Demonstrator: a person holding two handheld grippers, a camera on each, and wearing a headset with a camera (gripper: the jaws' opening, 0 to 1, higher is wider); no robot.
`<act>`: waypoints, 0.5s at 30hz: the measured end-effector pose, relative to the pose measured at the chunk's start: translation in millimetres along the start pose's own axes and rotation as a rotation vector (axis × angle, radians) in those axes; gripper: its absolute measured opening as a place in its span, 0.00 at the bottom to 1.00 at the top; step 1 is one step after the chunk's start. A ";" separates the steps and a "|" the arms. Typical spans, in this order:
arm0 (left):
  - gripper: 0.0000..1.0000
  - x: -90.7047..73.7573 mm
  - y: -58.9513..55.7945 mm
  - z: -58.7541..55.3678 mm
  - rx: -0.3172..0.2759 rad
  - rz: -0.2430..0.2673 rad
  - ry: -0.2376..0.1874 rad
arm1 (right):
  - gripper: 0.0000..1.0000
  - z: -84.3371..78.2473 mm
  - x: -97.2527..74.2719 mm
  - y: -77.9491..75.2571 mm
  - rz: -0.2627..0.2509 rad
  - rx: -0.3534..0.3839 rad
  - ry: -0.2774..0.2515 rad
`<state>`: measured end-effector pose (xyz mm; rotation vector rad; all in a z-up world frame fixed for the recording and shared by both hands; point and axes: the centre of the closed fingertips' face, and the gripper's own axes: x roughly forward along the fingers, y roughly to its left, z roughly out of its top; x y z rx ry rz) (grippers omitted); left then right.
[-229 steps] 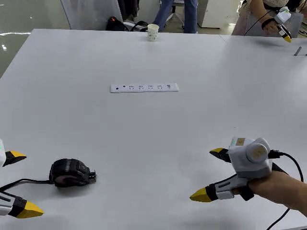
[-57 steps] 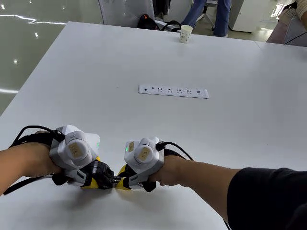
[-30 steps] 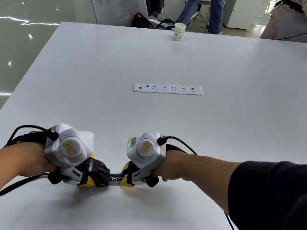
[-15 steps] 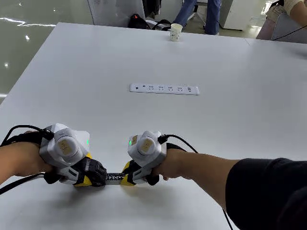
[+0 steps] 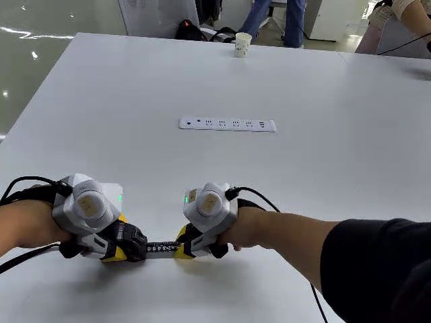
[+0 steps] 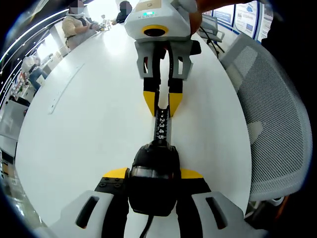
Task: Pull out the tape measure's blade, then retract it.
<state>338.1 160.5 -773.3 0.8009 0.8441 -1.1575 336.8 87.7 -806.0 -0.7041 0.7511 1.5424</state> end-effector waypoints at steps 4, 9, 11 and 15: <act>0.31 -0.4 -0.9 0.6 -0.001 0.000 0.001 | 0.10 -2.0 -1.8 -0.3 0.000 0.005 0.001; 0.31 -0.8 -1.4 1.7 0.000 0.000 0.001 | 0.10 -4.6 -4.2 -0.2 0.000 0.009 0.004; 0.31 -0.3 -0.8 1.6 -0.001 0.000 0.001 | 0.10 -5.3 -4.9 0.5 0.000 0.009 0.004; 0.31 -0.2 -0.7 2.1 -0.001 -0.001 0.001 | 0.10 -7.2 -6.5 0.5 0.000 0.008 0.009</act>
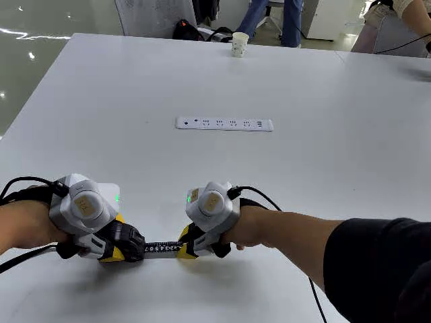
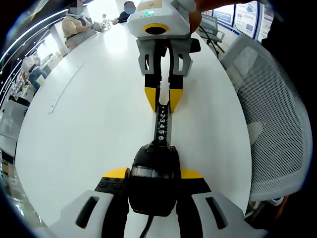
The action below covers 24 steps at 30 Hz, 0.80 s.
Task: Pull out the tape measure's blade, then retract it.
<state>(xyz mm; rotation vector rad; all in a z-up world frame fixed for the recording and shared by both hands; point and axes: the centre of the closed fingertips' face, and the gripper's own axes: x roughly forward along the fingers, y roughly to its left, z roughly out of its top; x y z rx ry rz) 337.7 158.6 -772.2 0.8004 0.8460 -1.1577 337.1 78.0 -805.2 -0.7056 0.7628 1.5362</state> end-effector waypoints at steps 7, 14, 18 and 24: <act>0.31 0.0 0.2 -0.5 0.000 0.002 0.000 | 0.10 -3.4 -1.2 -1.4 -0.001 0.005 0.004; 0.31 0.8 1.9 -1.0 -0.003 0.003 -0.001 | 0.10 -5.4 -2.4 -2.7 0.000 0.009 0.005; 0.31 0.6 1.9 -1.0 -0.004 0.003 -0.002 | 0.10 -6.4 -3.6 -2.7 -0.001 0.012 0.007; 0.31 0.7 1.7 -1.1 -0.004 0.005 -0.002 | 0.10 -9.1 -5.8 -3.0 -0.002 0.017 0.009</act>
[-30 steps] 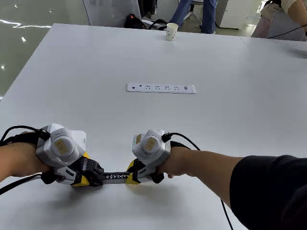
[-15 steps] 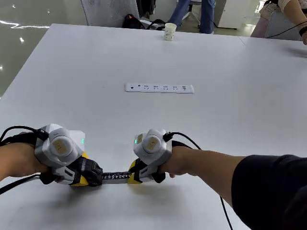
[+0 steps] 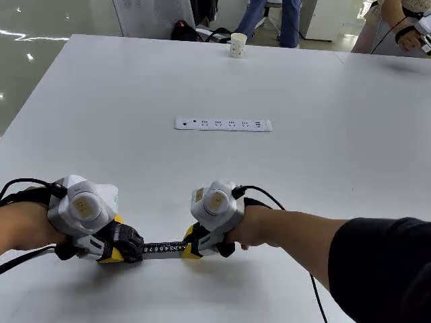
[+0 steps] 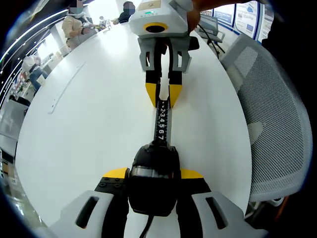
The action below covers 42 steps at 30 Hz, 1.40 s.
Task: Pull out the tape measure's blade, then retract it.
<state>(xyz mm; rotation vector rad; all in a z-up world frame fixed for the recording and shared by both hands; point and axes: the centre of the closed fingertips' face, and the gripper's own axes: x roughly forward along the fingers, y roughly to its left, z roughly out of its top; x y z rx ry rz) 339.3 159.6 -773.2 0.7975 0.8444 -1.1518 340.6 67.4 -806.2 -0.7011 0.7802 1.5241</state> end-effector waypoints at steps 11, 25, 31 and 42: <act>0.31 0.6 0.6 -0.9 0.000 0.002 -0.002 | 0.10 -5.7 -4.8 -0.8 -0.002 0.005 0.007; 0.31 1.7 2.6 -2.0 -0.003 0.003 -0.003 | 0.10 -12.0 -9.0 -3.3 -0.006 0.012 0.007; 0.31 2.1 2.7 -2.1 -0.003 0.001 -0.003 | 0.10 -14.1 -11.3 -3.1 -0.006 0.011 0.011; 0.31 1.3 1.9 -1.1 -0.008 0.002 -0.007 | 0.10 -18.9 -15.0 -4.1 -0.008 0.016 0.012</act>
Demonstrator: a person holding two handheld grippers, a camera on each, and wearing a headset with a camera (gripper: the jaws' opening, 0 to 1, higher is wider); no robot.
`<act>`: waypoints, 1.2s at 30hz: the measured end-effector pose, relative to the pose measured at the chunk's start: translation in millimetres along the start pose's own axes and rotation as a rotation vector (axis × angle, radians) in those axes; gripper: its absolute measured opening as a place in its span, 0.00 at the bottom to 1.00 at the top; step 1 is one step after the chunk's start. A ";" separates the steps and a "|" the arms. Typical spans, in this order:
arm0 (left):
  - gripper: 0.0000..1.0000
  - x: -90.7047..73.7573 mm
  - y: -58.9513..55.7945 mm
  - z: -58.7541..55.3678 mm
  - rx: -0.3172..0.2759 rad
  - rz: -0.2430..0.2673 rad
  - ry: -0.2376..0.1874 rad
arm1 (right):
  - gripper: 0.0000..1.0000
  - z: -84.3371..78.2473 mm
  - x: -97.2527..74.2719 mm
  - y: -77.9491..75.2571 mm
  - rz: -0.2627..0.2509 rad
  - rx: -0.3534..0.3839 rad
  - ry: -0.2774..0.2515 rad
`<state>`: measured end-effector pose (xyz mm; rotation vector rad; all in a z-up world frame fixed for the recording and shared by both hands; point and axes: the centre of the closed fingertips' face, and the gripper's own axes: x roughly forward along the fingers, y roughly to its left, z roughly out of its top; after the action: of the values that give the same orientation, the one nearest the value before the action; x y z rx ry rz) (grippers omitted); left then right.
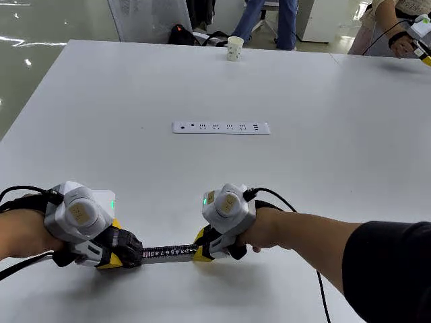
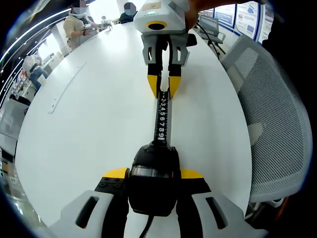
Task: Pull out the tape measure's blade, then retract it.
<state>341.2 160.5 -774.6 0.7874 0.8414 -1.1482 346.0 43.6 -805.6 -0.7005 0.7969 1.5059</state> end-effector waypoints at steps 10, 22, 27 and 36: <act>0.31 -1.4 -1.4 1.6 -0.003 0.000 -0.002 | 0.10 -5.1 -3.0 -1.9 -0.003 0.008 0.003; 0.31 -1.5 -1.2 1.8 -0.006 0.004 -0.005 | 0.10 -10.5 -6.7 -3.0 -0.007 0.007 0.011; 0.31 -1.9 -1.5 1.6 -0.008 0.004 -0.005 | 0.10 -12.8 -8.1 -3.9 -0.009 0.009 0.014; 0.31 -0.9 -0.3 0.9 -0.010 0.004 -0.006 | 0.10 -16.2 -11.2 -4.3 -0.014 0.011 0.014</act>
<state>340.9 160.0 -773.4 0.7767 0.8400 -1.1414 350.8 24.0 -806.2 -0.7082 0.8088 1.4848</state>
